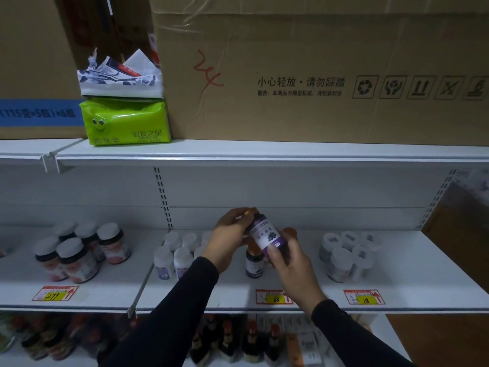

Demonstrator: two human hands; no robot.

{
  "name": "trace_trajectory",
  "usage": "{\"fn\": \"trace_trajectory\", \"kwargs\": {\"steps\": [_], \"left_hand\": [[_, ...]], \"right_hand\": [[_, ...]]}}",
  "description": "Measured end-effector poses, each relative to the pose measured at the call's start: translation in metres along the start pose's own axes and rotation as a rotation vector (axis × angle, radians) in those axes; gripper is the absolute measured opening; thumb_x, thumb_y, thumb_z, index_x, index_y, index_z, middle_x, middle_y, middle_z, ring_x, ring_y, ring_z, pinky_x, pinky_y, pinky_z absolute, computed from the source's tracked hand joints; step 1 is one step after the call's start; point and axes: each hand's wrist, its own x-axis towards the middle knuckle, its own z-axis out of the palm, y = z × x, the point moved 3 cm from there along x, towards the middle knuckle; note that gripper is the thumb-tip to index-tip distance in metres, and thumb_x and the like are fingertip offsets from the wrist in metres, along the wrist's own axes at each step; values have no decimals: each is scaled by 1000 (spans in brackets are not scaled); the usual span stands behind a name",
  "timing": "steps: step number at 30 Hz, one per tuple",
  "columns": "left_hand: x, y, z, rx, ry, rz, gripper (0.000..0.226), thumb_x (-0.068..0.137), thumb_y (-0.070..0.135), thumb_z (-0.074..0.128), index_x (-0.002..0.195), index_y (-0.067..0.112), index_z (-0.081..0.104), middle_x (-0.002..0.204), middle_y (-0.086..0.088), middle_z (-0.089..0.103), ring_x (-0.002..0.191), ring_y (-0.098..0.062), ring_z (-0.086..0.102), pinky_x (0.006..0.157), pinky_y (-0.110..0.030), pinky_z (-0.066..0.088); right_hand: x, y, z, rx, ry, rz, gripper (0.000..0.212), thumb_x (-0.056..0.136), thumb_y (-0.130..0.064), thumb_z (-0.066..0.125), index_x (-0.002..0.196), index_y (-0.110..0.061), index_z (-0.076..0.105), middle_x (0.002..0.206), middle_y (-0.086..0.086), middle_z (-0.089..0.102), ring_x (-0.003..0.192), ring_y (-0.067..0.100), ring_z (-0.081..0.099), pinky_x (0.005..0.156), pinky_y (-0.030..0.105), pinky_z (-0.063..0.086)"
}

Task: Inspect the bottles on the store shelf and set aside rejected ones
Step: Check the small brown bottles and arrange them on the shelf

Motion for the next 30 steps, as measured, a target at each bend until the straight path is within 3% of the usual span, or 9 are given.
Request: {"fn": "trace_trajectory", "kwargs": {"steps": [6,8,10,13,16,23,25,27,30], "left_hand": [[0,-2,3,6,-50,4,21,94,14,60,114,15,67,109,-10,72,98,-28,70,87,-41,58],[3,-5,4,-10,-37,-20,20,94,14,61,113,15,66,107,-11,72,95,-28,71,85,-42,58],[5,-8,3,-38,5,-73,21,94,18,62,114,14,64,108,-13,72,90,-29,73,74,-38,59],[6,-10,3,-50,24,-157,22,97,27,58,112,12,63,104,-13,71,80,-23,72,65,-32,56],[5,-10,5,7,18,-251,25,98,32,53,95,11,67,91,-14,70,76,-25,66,70,-33,55],[-2,-11,4,-72,13,-417,37,99,38,50,111,5,62,85,-14,69,64,-20,66,46,-23,51],[-3,-11,4,-67,9,-412,34,99,37,51,107,6,62,83,-14,68,65,-21,65,48,-24,52],[-2,-10,3,-71,8,-385,30,98,35,53,103,8,63,86,-15,68,71,-23,64,60,-29,56],[1,-3,1,-90,-6,-231,20,97,26,56,101,11,67,93,-12,71,77,-23,67,70,-32,55]], "right_hand": [[-2,-1,-3,3,6,-6,73,79,-76,49,135,-29,45,109,-4,69,95,5,67,81,32,58],[-3,-5,-3,27,-26,-8,70,79,-68,59,137,-32,43,112,-9,67,97,2,66,84,33,58],[-5,-11,-2,49,-72,-12,67,80,-48,74,137,-37,40,113,-13,66,99,-1,65,85,26,56],[-8,-21,-1,14,-128,-74,75,79,-27,81,138,-38,37,109,-12,67,94,1,66,81,20,55],[-10,-29,1,-11,-165,-139,81,79,-25,81,144,-35,34,101,-6,71,90,5,67,79,21,56],[-8,-31,5,-42,-194,-187,88,79,-31,80,151,-30,29,95,-6,72,88,7,68,79,27,57],[-8,-30,6,-40,-199,-188,87,79,-32,80,150,-31,30,95,-6,72,88,7,69,78,27,58],[-8,-29,7,-40,-200,-194,84,79,-32,80,148,-32,32,97,-6,72,89,8,69,78,28,58],[-6,-24,6,-37,-211,-169,78,80,-36,78,145,-34,34,107,-7,70,93,6,68,80,28,58]]}}
